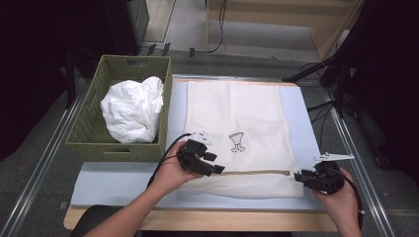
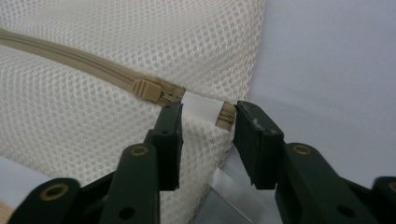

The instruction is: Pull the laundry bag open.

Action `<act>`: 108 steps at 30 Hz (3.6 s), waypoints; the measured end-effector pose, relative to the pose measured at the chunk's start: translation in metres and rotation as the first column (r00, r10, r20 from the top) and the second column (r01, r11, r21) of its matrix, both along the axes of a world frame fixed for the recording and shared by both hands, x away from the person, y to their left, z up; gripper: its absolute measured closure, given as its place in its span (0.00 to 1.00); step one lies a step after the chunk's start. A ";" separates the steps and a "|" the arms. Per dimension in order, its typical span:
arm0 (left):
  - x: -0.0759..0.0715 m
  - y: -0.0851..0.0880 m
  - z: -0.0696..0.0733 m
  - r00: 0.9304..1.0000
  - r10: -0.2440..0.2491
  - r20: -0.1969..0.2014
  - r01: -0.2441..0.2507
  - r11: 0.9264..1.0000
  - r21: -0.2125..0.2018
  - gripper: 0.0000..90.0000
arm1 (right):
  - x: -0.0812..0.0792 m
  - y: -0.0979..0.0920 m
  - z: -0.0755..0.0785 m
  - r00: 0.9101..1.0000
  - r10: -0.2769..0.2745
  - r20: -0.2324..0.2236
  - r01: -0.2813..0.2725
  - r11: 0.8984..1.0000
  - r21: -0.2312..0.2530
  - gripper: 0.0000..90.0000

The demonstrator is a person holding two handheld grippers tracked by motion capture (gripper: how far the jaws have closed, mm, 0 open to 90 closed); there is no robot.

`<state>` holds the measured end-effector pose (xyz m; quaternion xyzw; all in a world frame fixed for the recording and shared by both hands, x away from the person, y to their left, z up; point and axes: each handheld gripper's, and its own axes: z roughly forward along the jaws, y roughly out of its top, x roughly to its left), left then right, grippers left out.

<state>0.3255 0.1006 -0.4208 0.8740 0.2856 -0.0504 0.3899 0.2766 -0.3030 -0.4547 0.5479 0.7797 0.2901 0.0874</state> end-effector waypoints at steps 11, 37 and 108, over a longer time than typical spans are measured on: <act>0.002 -0.006 -0.002 1.000 -0.019 -0.005 0.019 1.000 0.002 0.47 | -0.001 0.004 -0.009 1.000 0.008 0.002 -0.008 0.998 -0.057 0.57; 0.003 -0.007 -0.002 0.999 -0.026 -0.019 0.025 1.000 -0.009 0.47 | 0.014 0.023 -0.009 1.000 0.022 0.012 -0.021 0.997 -0.080 0.90; 0.006 -0.147 0.017 0.984 -0.164 -0.076 0.167 0.985 0.038 0.85 | 0.012 0.019 0.020 1.000 0.013 0.021 -0.015 0.994 0.109 0.93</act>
